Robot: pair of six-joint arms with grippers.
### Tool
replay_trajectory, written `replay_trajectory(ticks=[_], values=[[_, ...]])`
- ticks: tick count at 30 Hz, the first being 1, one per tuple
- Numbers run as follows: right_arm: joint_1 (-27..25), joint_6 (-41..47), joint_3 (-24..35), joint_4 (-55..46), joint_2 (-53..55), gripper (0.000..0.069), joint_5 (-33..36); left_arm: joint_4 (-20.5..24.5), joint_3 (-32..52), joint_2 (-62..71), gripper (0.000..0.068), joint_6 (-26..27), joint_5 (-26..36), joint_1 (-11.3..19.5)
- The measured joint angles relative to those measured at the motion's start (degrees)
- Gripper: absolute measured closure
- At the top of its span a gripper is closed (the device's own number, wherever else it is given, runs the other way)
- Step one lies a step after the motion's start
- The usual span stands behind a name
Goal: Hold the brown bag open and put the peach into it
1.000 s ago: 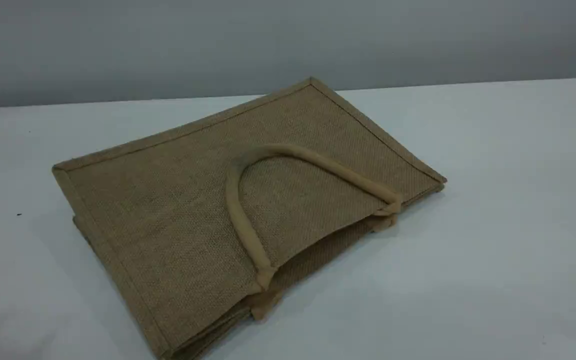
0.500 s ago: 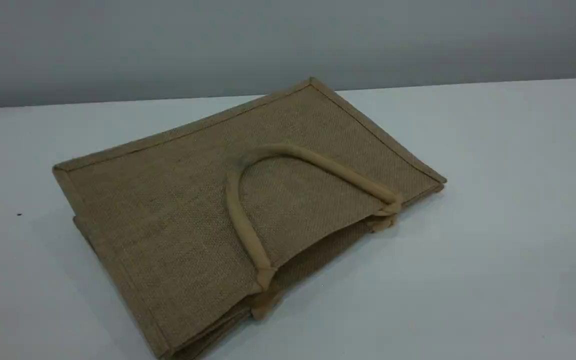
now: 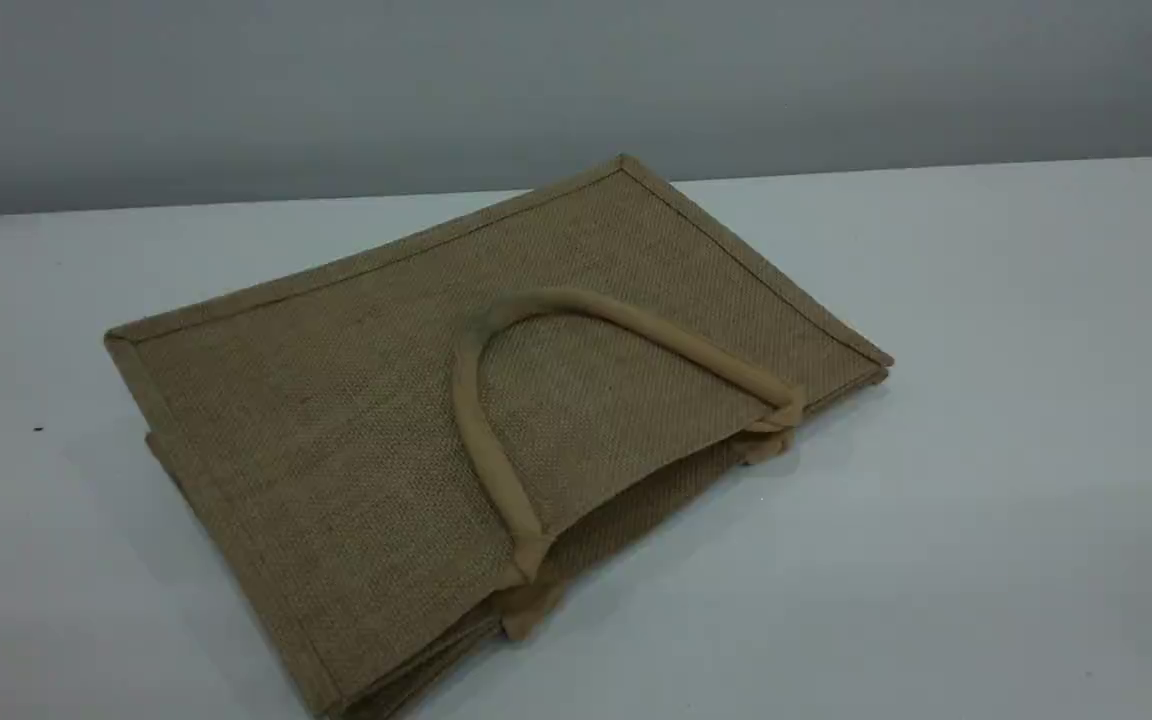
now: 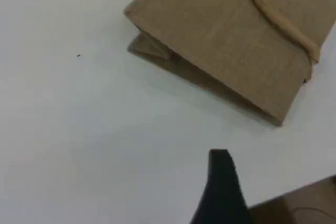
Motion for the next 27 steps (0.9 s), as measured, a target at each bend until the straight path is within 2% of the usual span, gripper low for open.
replay_trajectory(ticks=[3, 13, 27], values=[[0.0, 0.2, 2.3, -1.3, 0.0, 0.01, 0.2, 0.0, 1.6, 0.0, 0.0216, 0.0, -1.0, 0.0], [0.0, 2.2, 2.4, -2.6, 0.0, 0.01, -0.8, 0.1, 4.1, 0.0, 0.0216, -1.6, -5.9, 0.0], [0.0, 2.2, 2.4, -2.6, 0.0, 0.01, -0.8, 0.3, 4.0, 0.0, 0.0216, -1.5, -6.2, 0.0]])
